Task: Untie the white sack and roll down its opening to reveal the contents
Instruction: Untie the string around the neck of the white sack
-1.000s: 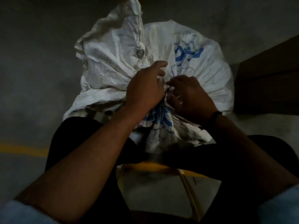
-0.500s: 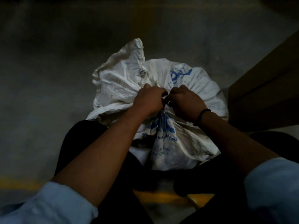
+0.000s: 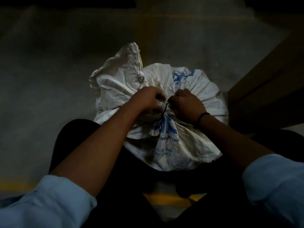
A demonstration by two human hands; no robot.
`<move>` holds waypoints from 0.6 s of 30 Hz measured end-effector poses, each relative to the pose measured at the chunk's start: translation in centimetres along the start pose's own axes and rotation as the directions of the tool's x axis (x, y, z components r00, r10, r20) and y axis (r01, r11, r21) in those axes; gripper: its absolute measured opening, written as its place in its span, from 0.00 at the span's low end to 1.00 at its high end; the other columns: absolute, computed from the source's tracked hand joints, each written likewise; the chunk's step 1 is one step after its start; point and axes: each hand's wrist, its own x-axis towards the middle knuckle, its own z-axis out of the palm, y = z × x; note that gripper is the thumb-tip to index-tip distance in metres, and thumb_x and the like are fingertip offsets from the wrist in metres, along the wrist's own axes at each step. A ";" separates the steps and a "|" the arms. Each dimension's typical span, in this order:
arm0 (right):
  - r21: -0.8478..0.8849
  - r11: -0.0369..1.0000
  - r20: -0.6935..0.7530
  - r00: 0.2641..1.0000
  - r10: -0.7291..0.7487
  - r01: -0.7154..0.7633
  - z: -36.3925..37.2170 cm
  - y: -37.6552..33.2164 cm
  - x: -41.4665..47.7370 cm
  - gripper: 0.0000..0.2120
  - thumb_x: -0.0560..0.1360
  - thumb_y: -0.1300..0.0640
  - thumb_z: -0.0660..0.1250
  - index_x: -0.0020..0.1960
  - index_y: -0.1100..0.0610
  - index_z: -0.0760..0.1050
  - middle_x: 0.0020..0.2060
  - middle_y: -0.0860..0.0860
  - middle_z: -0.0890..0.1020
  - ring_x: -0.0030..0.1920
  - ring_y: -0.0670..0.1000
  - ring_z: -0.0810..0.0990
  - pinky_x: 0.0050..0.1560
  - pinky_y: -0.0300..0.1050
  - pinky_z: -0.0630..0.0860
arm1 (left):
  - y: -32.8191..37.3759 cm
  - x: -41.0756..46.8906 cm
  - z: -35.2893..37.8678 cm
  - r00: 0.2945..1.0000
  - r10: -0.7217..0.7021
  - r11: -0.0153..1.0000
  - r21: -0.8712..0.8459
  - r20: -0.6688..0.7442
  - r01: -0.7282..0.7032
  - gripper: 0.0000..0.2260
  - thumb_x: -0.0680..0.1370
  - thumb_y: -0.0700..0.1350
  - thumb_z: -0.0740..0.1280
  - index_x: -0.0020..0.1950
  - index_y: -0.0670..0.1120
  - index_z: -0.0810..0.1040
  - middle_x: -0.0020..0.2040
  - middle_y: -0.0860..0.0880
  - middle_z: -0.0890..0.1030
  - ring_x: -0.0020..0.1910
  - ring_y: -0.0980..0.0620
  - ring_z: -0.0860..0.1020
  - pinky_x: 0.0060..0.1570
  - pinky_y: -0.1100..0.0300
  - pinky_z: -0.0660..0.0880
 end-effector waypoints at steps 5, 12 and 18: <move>0.032 0.999 0.114 0.993 0.037 -0.041 0.1 0.2 0.8 0.14 0.76 0.47 0.65 0.55 0.54 0.80 0.48 0.59 0.78 0.51 0.63 0.74 0.53 0.54 0.72 | 0.3 0.7 0.8 0.992 -0.100 0.964 0.254 0.074 0.079 0.43 0.62 0.53 0.81 0.74 0.50 0.67 0.64 0.47 0.78 0.62 0.47 0.77 0.60 0.51 0.75; 0.031 0.999 0.219 0.975 0.027 -0.034 0.0 0.6 1.0 0.26 0.68 0.35 0.69 0.61 0.49 0.78 0.51 0.57 0.76 0.55 0.61 0.71 0.52 0.52 0.70 | 0.2 0.7 2.4 0.997 0.005 0.933 0.360 -0.076 0.023 0.16 0.72 0.50 0.74 0.59 0.52 0.78 0.63 0.44 0.67 0.56 0.43 0.74 0.51 0.51 0.74; 0.118 0.992 -0.047 0.997 0.057 -0.051 -1.6 0.7 1.8 0.14 0.69 0.43 0.65 0.49 0.50 0.77 0.43 0.54 0.78 0.45 0.59 0.75 0.45 0.53 0.71 | 1.0 -0.1 1.6 0.777 0.493 0.825 0.495 -0.392 -0.273 0.07 0.74 0.47 0.66 0.51 0.47 0.79 0.55 0.50 0.78 0.45 0.46 0.75 0.35 0.55 0.69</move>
